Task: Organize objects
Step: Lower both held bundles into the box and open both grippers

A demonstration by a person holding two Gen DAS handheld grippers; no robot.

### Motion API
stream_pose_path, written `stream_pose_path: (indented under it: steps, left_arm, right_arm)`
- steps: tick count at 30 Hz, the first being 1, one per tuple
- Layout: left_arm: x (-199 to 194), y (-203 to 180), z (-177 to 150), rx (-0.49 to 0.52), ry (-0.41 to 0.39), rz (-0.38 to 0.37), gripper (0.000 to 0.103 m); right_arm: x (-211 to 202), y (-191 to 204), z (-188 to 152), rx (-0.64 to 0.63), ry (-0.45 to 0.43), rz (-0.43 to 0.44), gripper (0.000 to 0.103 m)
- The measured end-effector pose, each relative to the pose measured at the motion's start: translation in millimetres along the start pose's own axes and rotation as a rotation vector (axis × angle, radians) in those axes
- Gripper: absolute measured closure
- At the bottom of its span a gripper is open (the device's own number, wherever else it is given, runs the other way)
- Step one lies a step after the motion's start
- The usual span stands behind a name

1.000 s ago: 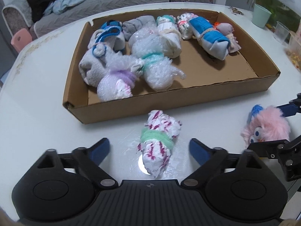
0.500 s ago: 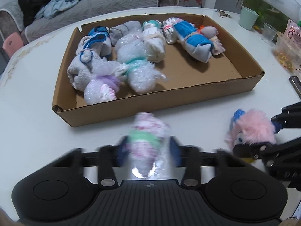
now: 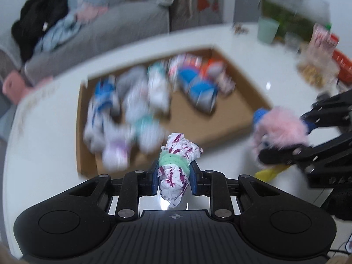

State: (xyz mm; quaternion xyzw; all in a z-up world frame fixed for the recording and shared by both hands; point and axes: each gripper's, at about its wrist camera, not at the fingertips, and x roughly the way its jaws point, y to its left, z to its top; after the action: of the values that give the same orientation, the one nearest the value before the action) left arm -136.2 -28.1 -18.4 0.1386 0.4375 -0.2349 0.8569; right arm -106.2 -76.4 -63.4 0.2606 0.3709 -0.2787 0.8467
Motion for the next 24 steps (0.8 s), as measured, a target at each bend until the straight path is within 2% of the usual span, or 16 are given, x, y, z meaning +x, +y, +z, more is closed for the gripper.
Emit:
stream_pose_path:
  steps: [3, 5, 8, 14, 18, 24]
  left_arm:
    - [1.3, -1.8, 26.6, 0.018, -0.041, 0.001, 0.071]
    - [11.7, -3.5, 38.6, 0.038, -0.042, 0.009, 0.071]
    - [32.6, -1.4, 47.6, 0.015, -0.023, -0.004, 0.071]
    - [71.8, -3.0, 47.4, -0.025, 0.023, -0.044, 0.071]
    - [85.9, -7.6, 45.0, -0.032, 0.033, -0.043, 0.070]
    - [102.6, -1.8, 42.0, -0.077, 0.049, -0.030, 0.070]
  right_arm:
    - [-9.0, -12.9, 16.3, -0.015, -0.052, 0.008, 0.072]
    - [-3.9, -25.5, 29.3, -0.013, -0.068, 0.013, 0.072]
    - [7.5, -40.4, 41.7, -0.030, -0.072, 0.036, 0.072]
    - [30.3, -53.2, 55.1, -0.092, -0.059, 0.092, 0.072]
    - [40.4, -50.6, 57.7, -0.142, -0.032, 0.132, 0.072]
    - [60.9, -52.3, 59.3, -0.184, 0.025, 0.123, 0.072]
